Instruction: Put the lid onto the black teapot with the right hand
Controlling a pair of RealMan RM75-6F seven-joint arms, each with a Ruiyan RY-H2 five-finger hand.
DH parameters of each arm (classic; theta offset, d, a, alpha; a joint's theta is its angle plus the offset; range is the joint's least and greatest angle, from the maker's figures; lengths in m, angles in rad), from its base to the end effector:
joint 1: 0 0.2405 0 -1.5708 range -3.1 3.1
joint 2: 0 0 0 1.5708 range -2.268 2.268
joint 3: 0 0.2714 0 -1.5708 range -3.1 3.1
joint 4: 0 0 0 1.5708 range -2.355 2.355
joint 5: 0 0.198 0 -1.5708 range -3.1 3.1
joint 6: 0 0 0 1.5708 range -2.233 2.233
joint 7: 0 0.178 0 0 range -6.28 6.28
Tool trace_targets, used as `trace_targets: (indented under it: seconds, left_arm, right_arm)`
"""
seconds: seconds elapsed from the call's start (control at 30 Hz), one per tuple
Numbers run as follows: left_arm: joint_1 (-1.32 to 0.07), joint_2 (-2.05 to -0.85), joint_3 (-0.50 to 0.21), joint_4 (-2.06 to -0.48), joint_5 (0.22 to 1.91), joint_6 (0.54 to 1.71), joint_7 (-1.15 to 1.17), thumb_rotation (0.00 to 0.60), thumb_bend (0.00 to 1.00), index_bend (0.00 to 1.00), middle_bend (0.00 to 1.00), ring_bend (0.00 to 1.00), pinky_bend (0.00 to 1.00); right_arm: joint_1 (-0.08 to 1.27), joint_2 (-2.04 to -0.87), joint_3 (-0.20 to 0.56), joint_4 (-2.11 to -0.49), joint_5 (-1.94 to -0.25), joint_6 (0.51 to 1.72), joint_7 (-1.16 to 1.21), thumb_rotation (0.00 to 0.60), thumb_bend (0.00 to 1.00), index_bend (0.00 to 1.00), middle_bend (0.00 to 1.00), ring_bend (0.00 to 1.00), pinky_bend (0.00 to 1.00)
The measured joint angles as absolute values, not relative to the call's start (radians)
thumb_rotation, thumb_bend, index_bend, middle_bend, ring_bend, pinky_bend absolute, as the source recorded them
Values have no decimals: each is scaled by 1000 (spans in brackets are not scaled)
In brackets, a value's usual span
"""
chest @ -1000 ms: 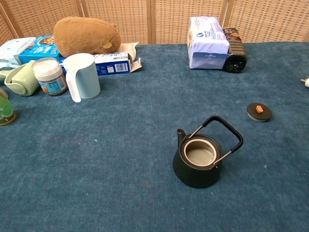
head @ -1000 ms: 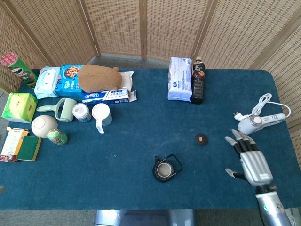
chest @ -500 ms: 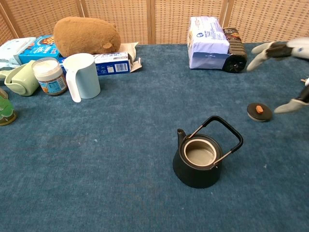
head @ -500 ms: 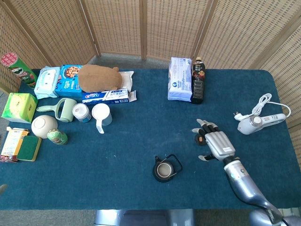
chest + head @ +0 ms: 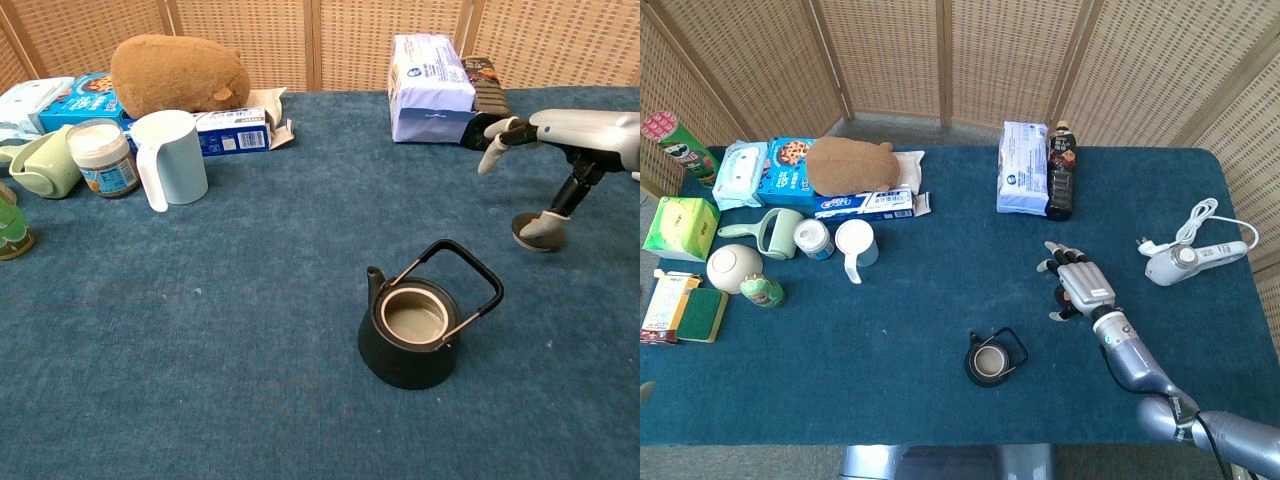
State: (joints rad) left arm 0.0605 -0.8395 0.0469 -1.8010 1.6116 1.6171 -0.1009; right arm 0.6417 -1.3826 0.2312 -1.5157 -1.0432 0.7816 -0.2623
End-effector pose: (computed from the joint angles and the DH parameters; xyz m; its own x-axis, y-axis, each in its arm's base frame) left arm -0.3019 0.1509 0.2458 0.3873 0.0259 0.9216 0.9213 0.0258 -0.3879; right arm -0.2132 -0.3826 0.0245 0.3863 -0.3935 0.8342 -0.9204 -0.2234 0.3209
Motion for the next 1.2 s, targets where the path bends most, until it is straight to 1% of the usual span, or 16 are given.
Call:
trace_targets:
  seconds: [0.23, 0.57, 0.77, 1.03, 1.2]
  left_arm:
    - [51, -836, 44, -1807, 1600, 1596, -90, 600, 98, 0, 0, 0, 62]
    - [44, -836, 57, -1812, 1630, 1579, -79, 600, 97, 0, 0, 0, 62]
    - [44, -838, 62, -1817, 1640, 1577, -71, 600, 97, 0, 0, 0, 62]
    - [45, -840, 63, -1818, 1640, 1578, -71, 600, 96, 0, 0, 0, 62]
    - [42, -841, 62, -1820, 1635, 1573, -69, 600, 97, 0, 0, 0, 62]
  right_arm:
    - [662, -1404, 216, -1448, -1009, 754, -239, 600, 92, 263, 18, 0, 0]
    - [644, -1399, 181, -1404, -1064, 766, -163, 600, 91, 271, 18, 0, 0]
    - [635, -1398, 171, -1384, -1093, 773, -115, 600, 92, 295, 18, 0, 0]
    - [635, -1422, 165, -1332, -1097, 759, -69, 600, 143, 297, 18, 0, 0]
    - [641, -1431, 163, -1310, -1099, 751, -57, 600, 151, 296, 18, 0, 0]
